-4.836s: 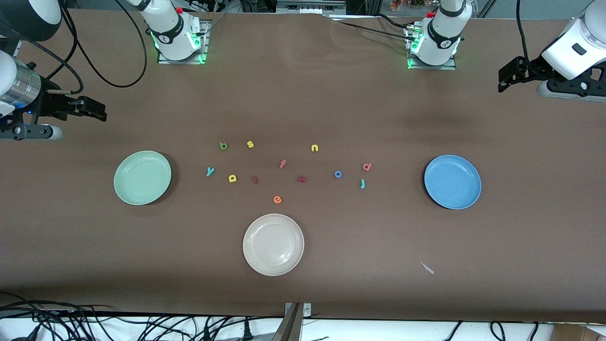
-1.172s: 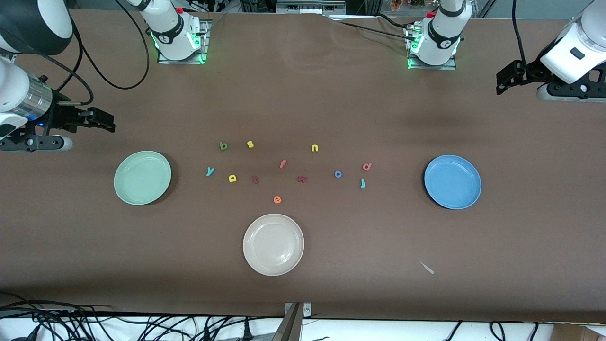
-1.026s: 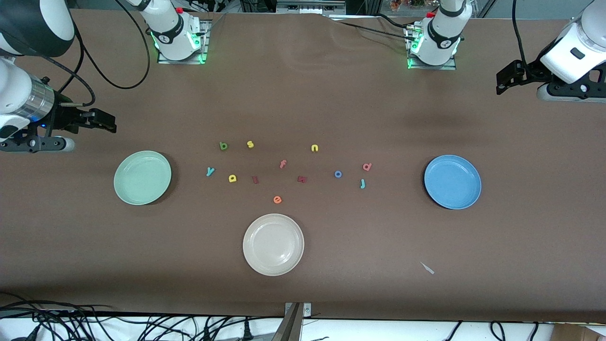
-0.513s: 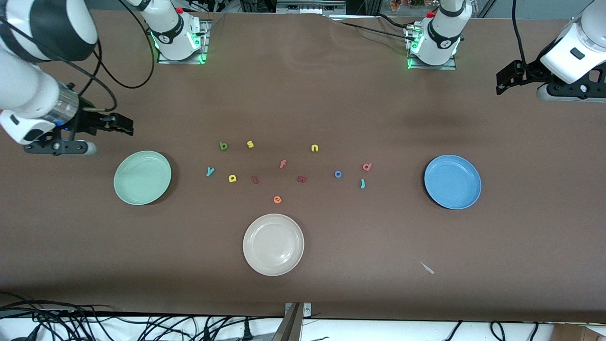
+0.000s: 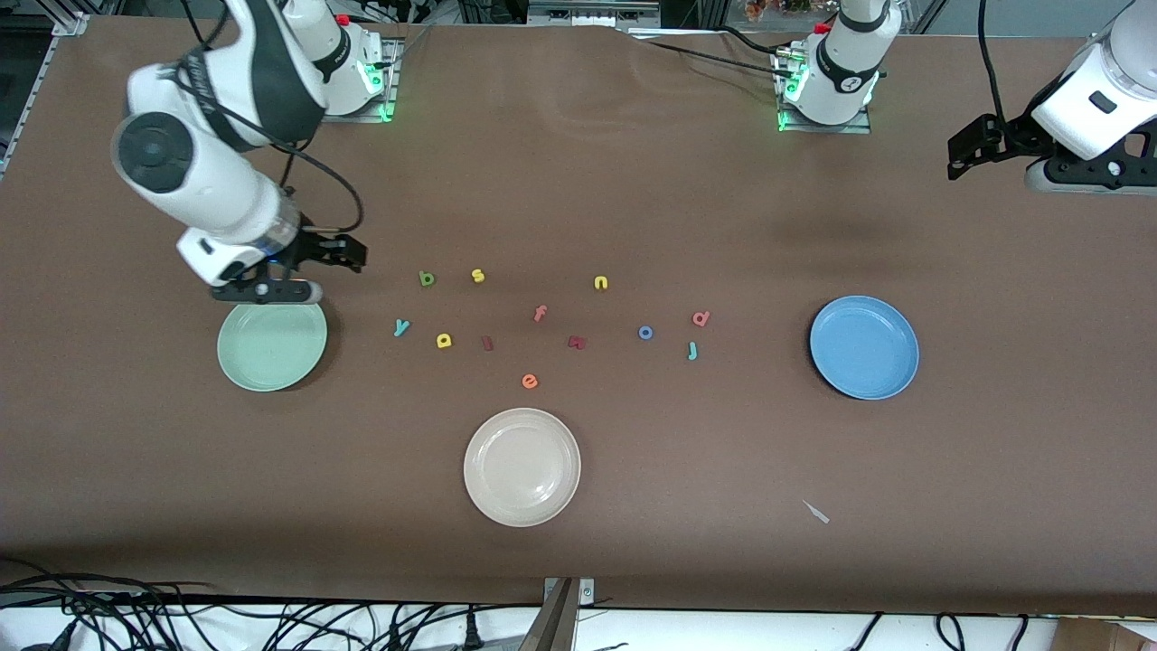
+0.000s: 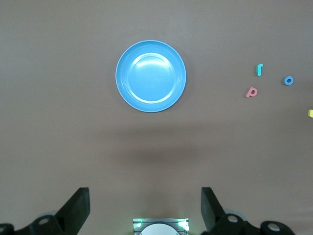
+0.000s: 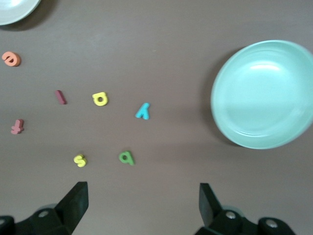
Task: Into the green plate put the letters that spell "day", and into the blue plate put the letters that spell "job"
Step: 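Reach the right gripper toward the green foam letter a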
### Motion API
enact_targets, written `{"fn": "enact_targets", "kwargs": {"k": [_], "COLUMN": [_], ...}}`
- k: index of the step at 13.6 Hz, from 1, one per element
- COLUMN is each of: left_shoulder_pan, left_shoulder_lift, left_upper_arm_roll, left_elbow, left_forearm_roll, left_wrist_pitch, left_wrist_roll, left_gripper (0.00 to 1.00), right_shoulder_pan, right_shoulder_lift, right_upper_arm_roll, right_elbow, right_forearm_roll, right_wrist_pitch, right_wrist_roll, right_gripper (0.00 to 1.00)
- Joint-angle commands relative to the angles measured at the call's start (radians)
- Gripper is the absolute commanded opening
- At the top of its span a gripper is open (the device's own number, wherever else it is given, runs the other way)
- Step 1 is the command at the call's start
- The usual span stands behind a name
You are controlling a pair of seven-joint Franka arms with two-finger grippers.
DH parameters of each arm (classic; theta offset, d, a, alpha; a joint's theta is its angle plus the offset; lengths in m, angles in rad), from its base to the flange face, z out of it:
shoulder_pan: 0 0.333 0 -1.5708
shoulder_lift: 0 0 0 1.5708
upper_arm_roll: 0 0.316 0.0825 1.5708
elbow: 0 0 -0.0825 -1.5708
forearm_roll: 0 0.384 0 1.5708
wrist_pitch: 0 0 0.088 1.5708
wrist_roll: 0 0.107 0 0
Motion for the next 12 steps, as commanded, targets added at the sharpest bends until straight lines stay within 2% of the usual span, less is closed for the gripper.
{"fn": "enact_targets", "kwargs": {"k": [1, 4, 8, 12], "left_shoulder_pan": [0.011, 0.011, 0.005, -0.005], "left_shoulder_lift": [0.000, 0.006, 0.016, 0.043], "left_upper_arm_roll": [-0.001, -0.001, 0.001, -0.001], "left_elbow": [0.015, 0.024, 0.056, 0.096], "left_forearm_roll": [-0.037, -0.037, -0.039, -0.037], "left_wrist_pitch": [-0.025, -0.025, -0.022, -0.024], "left_wrist_roll": [-0.008, -0.008, 0.003, 0.005], "left_gripper": [1.00, 1.00, 1.00, 1.00], "right_shoulder_pan": [0.001, 0.012, 0.087, 0.092], "right_shoulder_lift": [0.031, 0.049, 0.152, 0.208], "right_upper_arm_roll": [0.032, 0.040, 0.040, 0.039], "right_elbow": [-0.101, -0.227, -0.220, -0.220], "right_forearm_roll": [0.000, -0.003, -0.009, -0.075], "right_wrist_pitch": [0.143, 0.343, 0.386, 0.405], "right_wrist_roll": [0.023, 0.020, 0.012, 0.012], "right_gripper": [1.00, 1.00, 1.00, 1.00]}}
